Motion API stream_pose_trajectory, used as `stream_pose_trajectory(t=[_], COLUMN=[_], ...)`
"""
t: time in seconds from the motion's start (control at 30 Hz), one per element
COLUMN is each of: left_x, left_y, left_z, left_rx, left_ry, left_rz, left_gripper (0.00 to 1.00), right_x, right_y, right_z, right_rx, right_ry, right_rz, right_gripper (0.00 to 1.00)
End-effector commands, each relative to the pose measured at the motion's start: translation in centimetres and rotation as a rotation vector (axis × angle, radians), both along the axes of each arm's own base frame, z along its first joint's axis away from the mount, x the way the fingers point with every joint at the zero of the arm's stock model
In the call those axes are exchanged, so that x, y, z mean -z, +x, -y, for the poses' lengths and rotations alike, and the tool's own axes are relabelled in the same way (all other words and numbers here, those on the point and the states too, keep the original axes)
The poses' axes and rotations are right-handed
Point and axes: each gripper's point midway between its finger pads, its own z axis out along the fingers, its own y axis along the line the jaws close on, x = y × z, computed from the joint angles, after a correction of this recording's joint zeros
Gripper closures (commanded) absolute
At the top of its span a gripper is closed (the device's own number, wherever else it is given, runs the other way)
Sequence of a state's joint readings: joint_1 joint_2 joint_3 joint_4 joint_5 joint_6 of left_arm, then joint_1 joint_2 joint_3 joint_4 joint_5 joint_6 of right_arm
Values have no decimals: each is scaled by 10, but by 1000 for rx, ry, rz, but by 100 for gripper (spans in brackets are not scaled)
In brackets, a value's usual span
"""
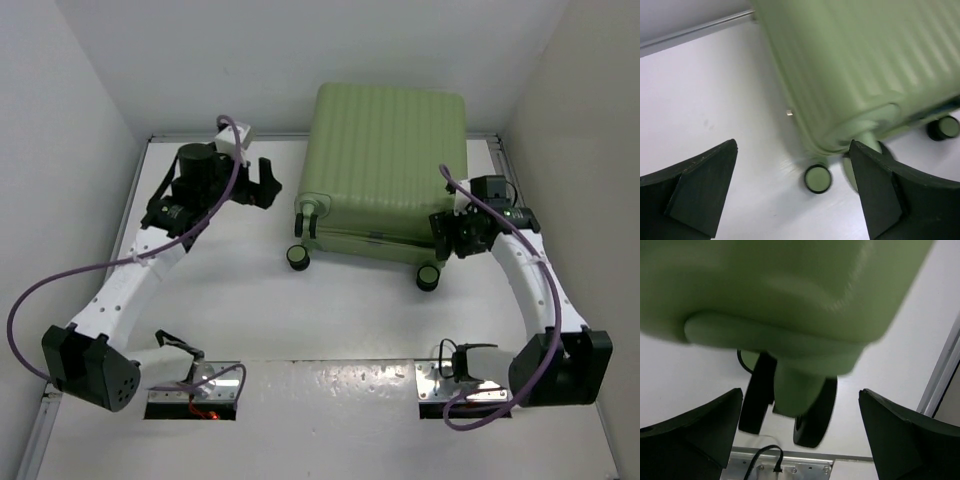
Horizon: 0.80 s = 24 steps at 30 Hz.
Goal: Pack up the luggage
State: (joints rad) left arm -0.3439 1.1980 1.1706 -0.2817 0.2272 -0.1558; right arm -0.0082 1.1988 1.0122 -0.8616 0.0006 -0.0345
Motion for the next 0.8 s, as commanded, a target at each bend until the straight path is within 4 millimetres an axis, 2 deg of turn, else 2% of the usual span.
stream_pose_trajectory(t=[0.0,0.1,0.13,0.17,0.2,0.23,0.27,0.3,0.4,0.43,0.53,0.57,0.6,0.63,0.67,0.7,0.73,0.77], left_x=[13,40,59,64,70,81,85,88,106,111,124,129,125,129,136,140,142,152], left_y=[19,31,36,38,40,44,47,49,58,60,59,55,46,43,30,24,22,20], left_z=[-33,-57,-68,-69,-72,-73,-73,-73,-70,-68,-59,-53,-36,-33,-21,-18,-16,-14], left_rx=[-85,-115,-118,-98,-89,-47,-41,-41,-13,-4,68,117,225,264,367,412,443,496], left_ry=[28,37,68,69,72,85,97,98,112,107,102,101,80,81,84,90,101,128], left_rz=[-31,-97,-127,-128,-130,-123,-118,-121,-141,-142,-150,-154,-131,-133,-110,-96,-72,-47], left_gripper=[0,0,0,0,0,4,4,5,8,10,10,10,10,10,11,13,13,17], right_x=[0,2,-1,-7,-10,-22,-28,-35,-72,-86,-106,-108,-102,-97,-92,-82,-78,-76], right_y=[25,33,35,39,40,38,39,38,25,28,25,24,20,20,20,18,20,19], right_z=[-3,-5,-4,-4,-3,-5,-8,-10,-21,-20,-23,-23,-23,-20,-20,-19,-16,-15], right_rx=[-22,-46,-43,-65,-72,-100,-126,-137,-202,-204,-233,-237,-232,-222,-221,-216,-206,-203], right_ry=[-46,-53,-55,-66,-72,-69,-64,-61,-18,-22,-20,-20,-16,-16,-19,-16,-17,-19], right_rz=[64,55,64,90,101,139,155,174,240,278,331,332,293,276,256,230,220,215], right_gripper=[2,25,33,50,59,83,96,100,100,100,100,100,100,100,100,100,100,100])
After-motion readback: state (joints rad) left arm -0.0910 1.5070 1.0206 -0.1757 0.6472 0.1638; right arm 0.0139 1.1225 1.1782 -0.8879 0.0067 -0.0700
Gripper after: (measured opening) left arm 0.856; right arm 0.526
